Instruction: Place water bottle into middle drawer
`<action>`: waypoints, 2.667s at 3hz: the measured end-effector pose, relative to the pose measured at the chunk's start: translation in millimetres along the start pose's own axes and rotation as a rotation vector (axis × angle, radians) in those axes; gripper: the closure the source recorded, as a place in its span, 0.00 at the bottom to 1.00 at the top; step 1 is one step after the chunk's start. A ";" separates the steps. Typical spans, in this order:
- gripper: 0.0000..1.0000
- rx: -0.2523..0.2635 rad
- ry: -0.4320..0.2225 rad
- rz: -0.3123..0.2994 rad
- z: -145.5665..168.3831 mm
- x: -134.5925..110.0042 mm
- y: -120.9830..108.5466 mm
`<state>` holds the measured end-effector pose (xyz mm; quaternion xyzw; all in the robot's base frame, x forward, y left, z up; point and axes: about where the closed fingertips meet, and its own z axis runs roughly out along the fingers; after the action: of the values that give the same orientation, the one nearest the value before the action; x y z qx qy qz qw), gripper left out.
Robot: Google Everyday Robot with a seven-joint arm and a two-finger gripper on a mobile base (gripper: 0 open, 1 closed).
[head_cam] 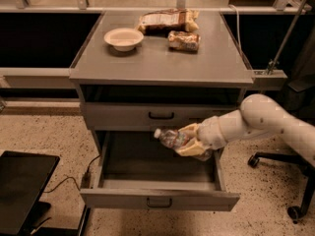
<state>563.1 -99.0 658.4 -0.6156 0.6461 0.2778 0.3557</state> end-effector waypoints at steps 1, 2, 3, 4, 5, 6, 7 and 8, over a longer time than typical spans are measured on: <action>1.00 -0.009 -0.009 0.036 56.7 42.3 3.4; 1.00 0.035 0.042 0.051 97.3 75.5 -3.4; 1.00 0.035 0.042 0.050 97.3 75.5 -3.4; 1.00 0.022 0.015 0.095 111.5 102.7 -4.8; 1.00 0.009 -0.035 0.180 138.9 154.9 -7.9; 1.00 0.025 -0.057 0.245 162.2 199.6 -11.7; 0.81 0.021 -0.061 0.253 167.1 204.3 -9.9; 0.58 0.021 -0.061 0.253 167.1 204.3 -9.9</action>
Offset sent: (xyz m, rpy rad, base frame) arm 0.0222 0.0384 -0.1720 -0.1011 0.0246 -0.1036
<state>594.8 -88.8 396.4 -0.5165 0.7104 0.3323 0.3437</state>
